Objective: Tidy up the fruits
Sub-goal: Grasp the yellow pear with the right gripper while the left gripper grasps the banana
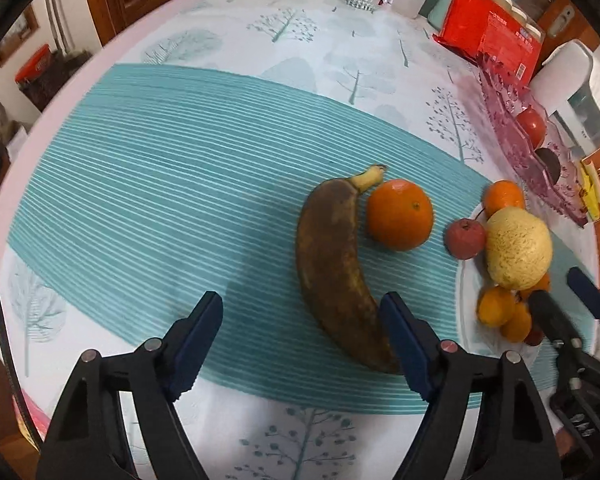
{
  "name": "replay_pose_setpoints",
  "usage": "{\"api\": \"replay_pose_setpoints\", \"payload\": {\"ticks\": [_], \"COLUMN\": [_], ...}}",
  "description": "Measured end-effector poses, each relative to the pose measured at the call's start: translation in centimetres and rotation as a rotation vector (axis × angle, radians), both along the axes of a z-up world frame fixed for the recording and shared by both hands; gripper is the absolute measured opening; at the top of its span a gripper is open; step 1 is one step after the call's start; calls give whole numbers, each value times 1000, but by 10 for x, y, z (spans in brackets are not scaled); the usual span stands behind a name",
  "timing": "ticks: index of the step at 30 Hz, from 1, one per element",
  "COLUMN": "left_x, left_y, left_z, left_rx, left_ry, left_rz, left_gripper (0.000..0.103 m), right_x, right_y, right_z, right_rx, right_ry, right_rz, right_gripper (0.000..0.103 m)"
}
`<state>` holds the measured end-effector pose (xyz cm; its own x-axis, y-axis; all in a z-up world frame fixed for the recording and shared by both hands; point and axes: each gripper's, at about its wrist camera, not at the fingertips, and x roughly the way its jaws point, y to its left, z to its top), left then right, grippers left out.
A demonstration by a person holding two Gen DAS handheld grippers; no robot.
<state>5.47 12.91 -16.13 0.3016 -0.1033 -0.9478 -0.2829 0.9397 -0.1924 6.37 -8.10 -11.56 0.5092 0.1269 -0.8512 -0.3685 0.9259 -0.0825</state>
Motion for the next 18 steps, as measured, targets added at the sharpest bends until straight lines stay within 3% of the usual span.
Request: {"api": "replay_pose_setpoints", "payload": {"ticks": [7, 12, 18], "left_x": [16, 25, 34], "left_y": [-9, -27, -41], "left_z": [-11, -12, -13], "left_rx": [-23, 62, 139], "left_ry": [50, 64, 72], "left_rz": [-12, -60, -82], "left_gripper": [64, 56, 54], "right_x": [14, 20, 28], "right_y": [11, 14, 16], "right_z": [-14, -23, -30], "right_rx": [-52, -67, -79], "right_ry": [-8, 7, 5], "right_rz": [24, 30, 30], "right_gripper": [78, 78, 78]}}
